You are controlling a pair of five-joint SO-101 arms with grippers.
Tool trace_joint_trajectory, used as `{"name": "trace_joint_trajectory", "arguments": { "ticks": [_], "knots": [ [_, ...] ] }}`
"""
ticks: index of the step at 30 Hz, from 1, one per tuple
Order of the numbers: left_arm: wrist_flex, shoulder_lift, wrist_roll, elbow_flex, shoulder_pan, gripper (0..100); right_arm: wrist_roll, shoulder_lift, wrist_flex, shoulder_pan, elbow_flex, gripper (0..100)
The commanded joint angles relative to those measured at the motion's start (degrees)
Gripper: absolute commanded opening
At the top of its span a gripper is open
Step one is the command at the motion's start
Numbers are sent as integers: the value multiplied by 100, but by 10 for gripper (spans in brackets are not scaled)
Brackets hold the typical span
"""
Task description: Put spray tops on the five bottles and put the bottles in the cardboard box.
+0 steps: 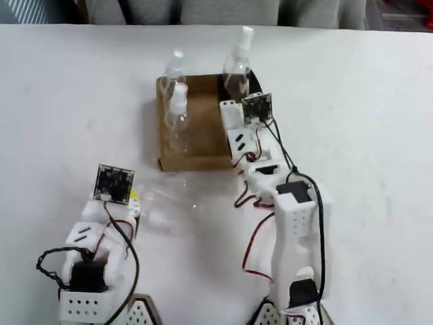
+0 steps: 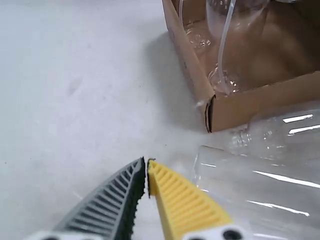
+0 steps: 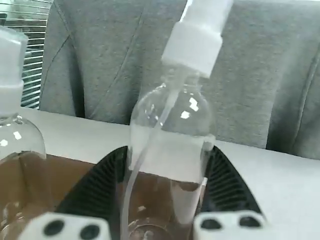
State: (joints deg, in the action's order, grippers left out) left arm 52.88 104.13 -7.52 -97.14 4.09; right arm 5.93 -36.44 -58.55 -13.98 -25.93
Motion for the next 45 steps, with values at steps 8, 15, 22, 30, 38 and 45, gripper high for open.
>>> {"name": "trace_joint_trajectory", "arguments": {
  "ticks": [8,15,22,30,38,45],
  "knots": [
    [9,57,-44,18,57,24,88,22,-163,-57,308,15],
    [9,57,-44,18,57,24,88,22,-163,-57,308,15],
    [9,57,-44,18,57,24,88,-303,-409,-57,519,15],
    [9,57,-44,18,57,24,79,-857,-963,-57,844,15],
    [9,57,-44,18,57,24,62,-857,-963,-66,800,15],
    [9,57,-44,18,57,24,53,-242,-927,-101,193,15]
  ]
}}
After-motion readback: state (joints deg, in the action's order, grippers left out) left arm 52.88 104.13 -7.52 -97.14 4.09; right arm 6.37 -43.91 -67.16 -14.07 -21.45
